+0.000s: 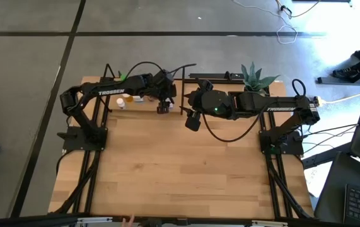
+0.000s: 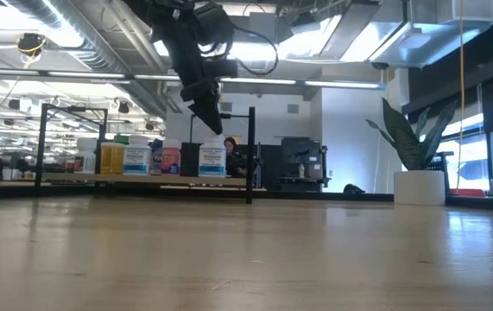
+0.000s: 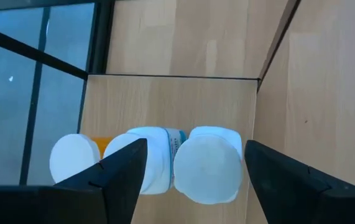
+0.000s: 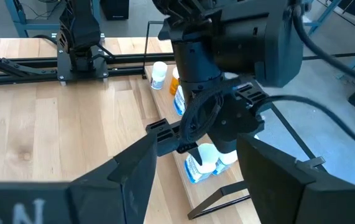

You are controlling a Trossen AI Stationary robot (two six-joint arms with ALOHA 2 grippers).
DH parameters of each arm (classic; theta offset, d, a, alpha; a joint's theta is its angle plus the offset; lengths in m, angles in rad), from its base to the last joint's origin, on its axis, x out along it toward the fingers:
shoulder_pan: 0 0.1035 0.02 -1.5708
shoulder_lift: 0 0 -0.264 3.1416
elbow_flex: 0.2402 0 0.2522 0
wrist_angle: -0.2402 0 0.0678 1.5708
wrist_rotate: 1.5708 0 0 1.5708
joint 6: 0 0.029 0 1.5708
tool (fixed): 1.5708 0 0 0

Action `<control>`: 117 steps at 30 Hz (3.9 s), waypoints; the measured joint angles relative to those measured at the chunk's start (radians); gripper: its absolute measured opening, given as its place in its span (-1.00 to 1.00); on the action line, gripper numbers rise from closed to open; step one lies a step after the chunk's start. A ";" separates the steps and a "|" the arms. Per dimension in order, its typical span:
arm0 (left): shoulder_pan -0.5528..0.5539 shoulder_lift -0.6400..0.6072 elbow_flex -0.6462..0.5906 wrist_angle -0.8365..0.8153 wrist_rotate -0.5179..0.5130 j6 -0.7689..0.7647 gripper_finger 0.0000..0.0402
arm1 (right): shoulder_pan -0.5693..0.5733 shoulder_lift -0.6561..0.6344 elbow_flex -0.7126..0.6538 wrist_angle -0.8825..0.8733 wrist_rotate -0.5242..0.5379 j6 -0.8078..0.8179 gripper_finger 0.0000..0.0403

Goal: Pick and place medicine bottles onto shelf by color
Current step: Return to Home Position

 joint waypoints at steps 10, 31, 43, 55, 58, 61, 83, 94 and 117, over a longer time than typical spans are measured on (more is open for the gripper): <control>-0.019 -0.118 0.000 0.016 0.003 -0.030 0.32 | 0.000 0.000 0.000 0.000 0.000 0.000 0.11; -0.157 -0.608 0.000 -0.313 -0.104 -0.345 0.13 | 0.000 0.000 0.000 0.012 0.000 0.000 0.11; -0.275 -0.866 0.000 -0.523 -0.110 -0.583 -0.42 | 0.000 0.000 0.000 0.017 0.000 0.000 0.11; -0.309 -1.166 0.000 -0.673 -0.175 -0.583 -0.85 | 0.000 0.000 0.000 0.036 0.000 0.000 0.11; -0.308 -1.252 0.000 -0.681 -0.192 -0.579 -0.96 | 0.000 0.000 0.000 0.071 0.000 0.000 0.11; -0.308 -1.337 -0.009 -0.681 -0.202 -0.572 -0.98 | 0.001 0.000 0.000 0.102 0.000 0.004 0.11; -0.308 -1.646 -0.247 -0.638 -0.210 -0.540 -1.00 | -0.016 -0.005 0.138 -0.073 -0.150 0.342 -0.69; -0.308 -1.645 -0.260 -0.619 -0.218 -0.501 -1.00 | -0.033 -0.013 0.360 -0.383 -0.156 0.189 -0.97; -0.308 -1.644 -0.549 -0.121 -0.099 -0.364 -0.99 | -0.034 -0.514 0.000 -0.281 -0.206 0.100 -0.99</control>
